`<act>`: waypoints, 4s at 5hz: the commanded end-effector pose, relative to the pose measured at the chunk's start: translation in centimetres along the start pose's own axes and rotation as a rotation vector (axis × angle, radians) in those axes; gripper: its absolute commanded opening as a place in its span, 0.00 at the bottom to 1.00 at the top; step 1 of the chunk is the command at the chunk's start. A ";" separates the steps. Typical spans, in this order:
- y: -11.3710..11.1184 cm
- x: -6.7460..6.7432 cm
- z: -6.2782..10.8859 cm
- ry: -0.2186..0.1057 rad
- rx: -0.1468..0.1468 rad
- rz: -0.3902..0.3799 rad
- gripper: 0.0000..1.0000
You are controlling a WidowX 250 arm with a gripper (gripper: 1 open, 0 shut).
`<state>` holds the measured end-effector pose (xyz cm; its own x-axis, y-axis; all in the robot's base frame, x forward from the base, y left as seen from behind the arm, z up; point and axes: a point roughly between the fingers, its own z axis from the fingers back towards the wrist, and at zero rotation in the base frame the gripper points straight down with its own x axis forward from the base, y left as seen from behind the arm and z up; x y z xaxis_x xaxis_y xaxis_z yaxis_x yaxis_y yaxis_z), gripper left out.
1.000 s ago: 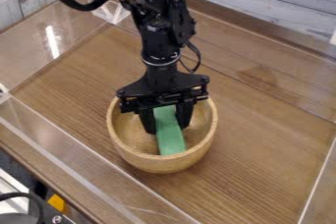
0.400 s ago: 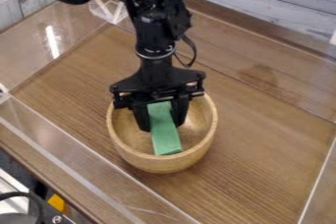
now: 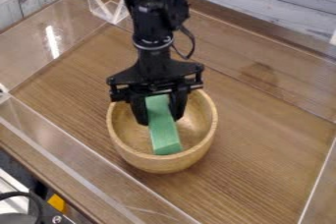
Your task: Remove the green block from inside the brown bowl and put it on the table
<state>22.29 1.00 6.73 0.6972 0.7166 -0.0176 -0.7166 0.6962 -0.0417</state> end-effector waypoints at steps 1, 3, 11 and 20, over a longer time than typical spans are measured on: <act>-0.2 0.9 1.6 -0.043 -0.033 0.015 0.00; 0.0 1.0 2.6 -0.046 -0.035 0.026 0.00; 4.5 6.8 3.8 -0.217 -0.133 0.069 0.00; 14.5 10.3 1.2 -0.363 -0.001 0.216 0.00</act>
<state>18.84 18.13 6.14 0.4926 0.8205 0.2900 -0.8447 0.5310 -0.0676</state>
